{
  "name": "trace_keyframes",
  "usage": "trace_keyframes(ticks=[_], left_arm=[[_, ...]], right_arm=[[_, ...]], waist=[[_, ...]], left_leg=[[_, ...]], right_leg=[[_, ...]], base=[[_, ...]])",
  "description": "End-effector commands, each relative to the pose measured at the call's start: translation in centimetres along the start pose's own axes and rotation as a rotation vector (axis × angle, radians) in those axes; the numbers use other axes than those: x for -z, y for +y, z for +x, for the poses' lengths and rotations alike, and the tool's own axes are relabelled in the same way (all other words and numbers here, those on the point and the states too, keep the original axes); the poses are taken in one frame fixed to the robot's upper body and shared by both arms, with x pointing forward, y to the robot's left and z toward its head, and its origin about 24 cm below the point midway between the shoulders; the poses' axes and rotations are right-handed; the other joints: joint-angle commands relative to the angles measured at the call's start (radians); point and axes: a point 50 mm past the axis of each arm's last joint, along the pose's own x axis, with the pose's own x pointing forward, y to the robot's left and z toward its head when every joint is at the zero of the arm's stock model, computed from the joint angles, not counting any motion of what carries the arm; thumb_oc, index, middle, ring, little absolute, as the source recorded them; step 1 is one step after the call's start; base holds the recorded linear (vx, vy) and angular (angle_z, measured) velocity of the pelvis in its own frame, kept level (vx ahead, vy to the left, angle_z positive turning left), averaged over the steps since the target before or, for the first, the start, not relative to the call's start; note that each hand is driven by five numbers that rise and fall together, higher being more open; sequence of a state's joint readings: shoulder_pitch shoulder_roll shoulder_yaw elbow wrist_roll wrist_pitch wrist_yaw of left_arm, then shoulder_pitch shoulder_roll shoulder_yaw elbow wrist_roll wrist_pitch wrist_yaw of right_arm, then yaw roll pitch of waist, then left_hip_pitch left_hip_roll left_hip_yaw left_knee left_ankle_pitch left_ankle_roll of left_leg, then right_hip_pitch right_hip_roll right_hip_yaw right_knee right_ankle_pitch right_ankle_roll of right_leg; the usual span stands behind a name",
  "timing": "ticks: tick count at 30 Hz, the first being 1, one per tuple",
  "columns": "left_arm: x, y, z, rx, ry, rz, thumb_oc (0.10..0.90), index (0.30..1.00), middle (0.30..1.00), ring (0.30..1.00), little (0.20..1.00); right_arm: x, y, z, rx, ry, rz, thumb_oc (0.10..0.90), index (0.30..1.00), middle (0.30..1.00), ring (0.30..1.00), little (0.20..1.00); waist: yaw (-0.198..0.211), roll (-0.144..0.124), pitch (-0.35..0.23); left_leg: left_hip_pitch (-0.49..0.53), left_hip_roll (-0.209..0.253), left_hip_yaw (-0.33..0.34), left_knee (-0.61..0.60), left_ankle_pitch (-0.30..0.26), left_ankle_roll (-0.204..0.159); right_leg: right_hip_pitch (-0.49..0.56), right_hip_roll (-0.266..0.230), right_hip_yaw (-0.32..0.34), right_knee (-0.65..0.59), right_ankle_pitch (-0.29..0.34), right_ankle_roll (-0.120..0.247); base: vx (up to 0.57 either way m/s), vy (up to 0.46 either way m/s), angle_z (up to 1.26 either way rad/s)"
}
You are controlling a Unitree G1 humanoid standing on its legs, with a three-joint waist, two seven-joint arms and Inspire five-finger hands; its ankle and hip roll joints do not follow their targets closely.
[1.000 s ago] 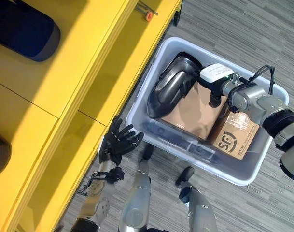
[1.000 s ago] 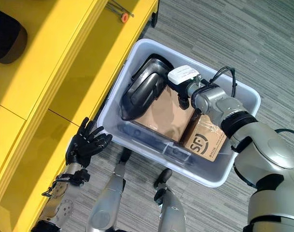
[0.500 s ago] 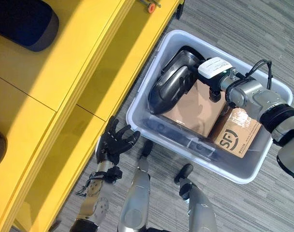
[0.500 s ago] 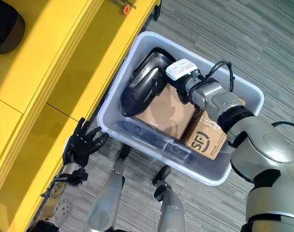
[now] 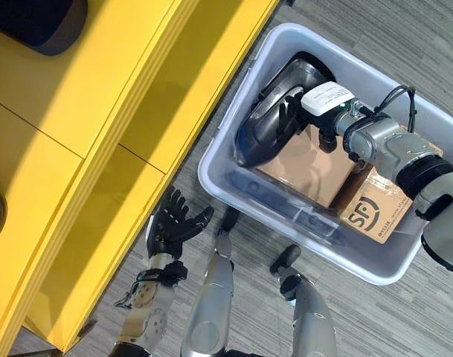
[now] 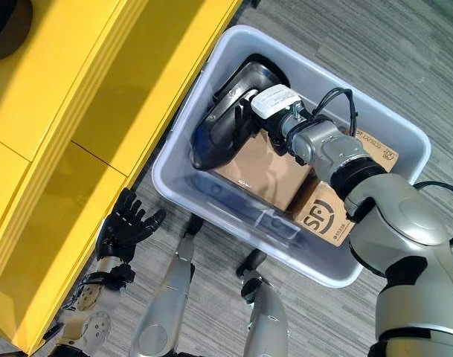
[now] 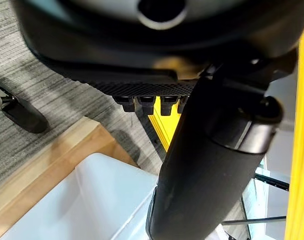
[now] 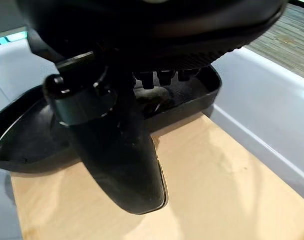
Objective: Move parts from the plastic box to the shelf.
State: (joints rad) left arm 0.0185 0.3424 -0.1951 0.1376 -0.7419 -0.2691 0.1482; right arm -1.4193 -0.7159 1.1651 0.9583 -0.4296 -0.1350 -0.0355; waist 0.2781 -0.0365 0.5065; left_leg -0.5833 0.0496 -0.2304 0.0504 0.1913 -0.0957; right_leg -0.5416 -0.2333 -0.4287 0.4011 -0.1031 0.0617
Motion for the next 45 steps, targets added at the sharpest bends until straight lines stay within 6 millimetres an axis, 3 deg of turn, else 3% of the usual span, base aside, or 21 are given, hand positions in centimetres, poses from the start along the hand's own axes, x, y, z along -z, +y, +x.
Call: trace_keyframes(ticks=[1,2,7,15,19,21,22,25,26,27,28,32,36,37,40,42,44,45], left_arm=[[-3.9,-1.3,-0.1,0.104,-0.182,0.009,0.900,1.000,1.000,1.000,1.000],[-4.0,-1.4,0.0,0.106,-0.185,0.009,0.900,1.000,1.000,1.000,1.000],[-3.4,-1.1,-0.3,0.087,-0.169,0.006,0.900,1.000,1.000,1.000,1.000],[-2.9,-1.4,-0.5,0.098,-0.151,-0.012,0.900,1.000,1.000,1.000,1.000],[-2.6,-1.5,-0.5,0.100,-0.140,-0.019,0.900,1.000,1.000,1.000,1.000],[-2.6,-1.8,-0.4,0.107,-0.139,-0.023,0.900,1.000,1.000,1.000,1.000],[-2.7,-2.3,-0.3,0.125,-0.146,-0.033,0.900,1.000,1.000,1.000,1.000],[-2.6,-2.5,-0.3,0.129,-0.139,-0.037,0.900,1.000,1.000,1.000,1.000],[-2.4,-2.9,-0.2,0.141,-0.126,-0.052,0.900,1.000,1.000,1.000,1.000],[-2.4,-2.9,-0.2,0.142,-0.126,-0.051,0.900,1.000,1.000,1.000,1.000],[-2.1,-3.1,-0.1,0.140,-0.114,-0.052,0.900,1.000,1.000,1.000,1.000],[-1.9,-3.5,0.0,0.144,-0.102,-0.055,0.900,1.000,1.000,1.000,1.000],[-1.6,-3.8,0.3,0.141,-0.079,-0.058,0.900,1.000,1.000,1.000,1.000],[-1.4,-4.1,0.4,0.139,-0.067,-0.070,0.900,1.000,1.000,1.000,1.000],[-1.4,-4.4,0.5,0.133,-0.059,-0.074,0.900,1.000,1.000,1.000,1.000],[-1.3,-4.7,0.6,0.133,-0.051,-0.087,0.900,1.000,1.000,1.000,1.000],[-0.6,-5.2,0.9,0.126,-0.019,-0.090,0.900,1.000,1.000,1.000,1.000],[-0.5,-5.2,0.9,0.118,-0.013,-0.087,0.900,1.000,1.000,1.000,1.000]], right_arm=[[3.7,-7.2,-0.9,0.198,0.120,-0.094,0.900,1.000,1.000,1.000,1.000],[3.7,-7.3,-0.9,0.201,0.123,-0.094,0.900,1.000,1.000,1.000,1.000],[6.4,-4.6,-1.8,0.139,0.234,-0.020,0.900,1.000,1.000,1.000,1.000],[8.0,-0.9,-2.7,0.065,0.320,0.053,0.900,1.000,1.000,1.000,1.000],[8.9,1.7,-3.4,0.059,0.404,0.207,0.900,1.000,1.000,1.000,1.000],[9.3,2.6,-3.8,0.106,0.463,0.362,0.900,1.000,1.000,1.000,1.000],[10.0,3.1,-4.3,0.165,0.532,0.540,0.900,1.000,1.000,1.000,1.000],[10.3,3.6,-4.6,0.183,0.562,0.616,0.900,1.000,1.000,1.000,1.000],[10.9,4.3,-5.1,0.248,0.643,0.796,0.900,1.000,1.000,1.000,1.000],[10.9,4.3,-5.1,0.248,0.643,0.796,0.900,1.000,1.000,1.000,1.000],[10.7,4.8,-5.1,0.313,0.683,0.962,0.900,1.000,1.000,1.000,1.000],[10.3,5.3,-5.0,0.393,0.727,1.162,0.900,1.000,1.000,1.000,1.000],[9.3,6.5,-4.6,0.464,0.769,1.465,0.900,1.000,1.000,1.000,1.000],[8.7,7.2,-4.4,0.534,0.818,1.669,0.900,1.000,1.000,1.000,1.000],[7.2,7.4,-3.6,0.589,0.815,1.912,0.900,1.000,1.000,1.000,1.000],[5.8,7.4,-2.8,0.636,0.819,2.083,0.900,1.000,1.000,1.000,1.000],[3.1,8.0,-1.7,0.721,0.851,2.390,0.900,1.000,1.000,1.000,1.000],[2.6,7.9,-1.5,0.716,0.847,2.422,0.900,1.000,1.000,1.000,1.000]], waist=[[0.016,-0.011,0.013],[0.017,-0.010,0.013],[0.008,0.003,0.013],[-0.002,0.012,0.013],[-0.011,0.017,0.013],[-0.014,0.020,0.013],[-0.015,0.022,0.013],[-0.013,0.021,0.013],[-0.010,0.024,0.013],[-0.009,0.024,0.013],[-0.010,0.023,0.013],[-0.011,0.020,0.013],[-0.003,0.017,0.013],[0.001,0.018,0.013],[0.007,0.019,0.013],[0.008,0.021,0.013],[0.009,0.024,0.013],[0.010,0.022,0.013]], left_leg=[[0.022,0.040,0.090,0.113,-0.176,0.016],[0.003,0.038,0.092,0.115,-0.151,0.021],[-0.015,0.028,0.092,0.127,-0.179,0.021],[-0.013,0.025,0.102,0.125,-0.183,0.028],[0.006,0.022,0.110,0.115,-0.183,0.032],[0.014,0.020,0.113,0.111,-0.180,0.035],[-0.001,0.016,0.117,0.106,-0.153,0.042],[0.004,0.014,0.117,0.103,-0.152,0.043],[0.017,0.010,0.120,0.099,-0.155,0.046],[0.018,0.010,0.120,0.098,-0.155,0.046],[0.032,0.010,0.122,0.094,-0.156,0.048],[0.048,0.008,0.123,0.087,-0.158,0.049],[0.074,0.006,0.126,0.079,-0.162,0.051],[0.084,0.006,0.126,0.079,-0.166,0.051],[0.101,0.005,0.125,0.079,-0.173,0.052],[0.115,0.003,0.125,0.077,-0.177,0.052],[0.134,0.003,0.128,0.074,-0.182,0.053],[0.138,0.002,0.129,0.073,-0.183,0.053]], right_leg=[[0.122,-0.010,0.076,-0.088,0.042,0.081],[0.108,-0.012,0.067,-0.094,0.064,0.073],[0.080,-0.016,0.079,-0.068,0.043,0.082],[0.074,-0.016,0.085,-0.080,0.054,0.084],[0.089,-0.019,0.091,-0.101,0.067,0.087],[0.096,-0.021,0.091,-0.110,0.076,0.089],[0.092,-0.021,0.082,-0.132,0.106,0.082],[0.101,-0.021,0.080,-0.141,0.111,0.084],[0.123,-0.022,0.075,-0.158,0.118,0.088],[0.123,-0.022,0.075,-0.159,0.119,0.088],[0.144,-0.023,0.072,-0.173,0.123,0.090],[0.167,-0.019,0.071,-0.191,0.127,0.093],[0.200,-0.017,0.065,-0.211,0.133,0.098],[0.214,-0.017,0.067,-0.214,0.131,0.099],[0.236,-0.016,0.068,-0.222,0.127,0.099],[0.251,-0.017,0.068,-0.226,0.125,0.100],[0.267,-0.016,0.070,-0.229,0.121,0.101],[0.270,-0.016,0.071,-0.229,0.120,0.101]], base=[[0.02,0.013,0.06],[0.02,0.022,0.16],[0.03,0.018,0.14],[0.00,0.023,-0.01],[-0.01,0.045,-0.01],[-0.05,0.069,-0.05],[-0.08,0.064,-0.05],[-0.03,0.032,-0.02],[0.00,0.032,-0.01],[0.00,0.063,-0.03],[0.00,0.030,-0.01],[0.00,0.025,-0.02],[0.01,0.017,-0.03],[0.00,0.000,0.00],[0.01,0.006,0.01],[0.02,0.016,-0.02],[0.03,0.025,-0.03],[0.00,0.000,0.00]])
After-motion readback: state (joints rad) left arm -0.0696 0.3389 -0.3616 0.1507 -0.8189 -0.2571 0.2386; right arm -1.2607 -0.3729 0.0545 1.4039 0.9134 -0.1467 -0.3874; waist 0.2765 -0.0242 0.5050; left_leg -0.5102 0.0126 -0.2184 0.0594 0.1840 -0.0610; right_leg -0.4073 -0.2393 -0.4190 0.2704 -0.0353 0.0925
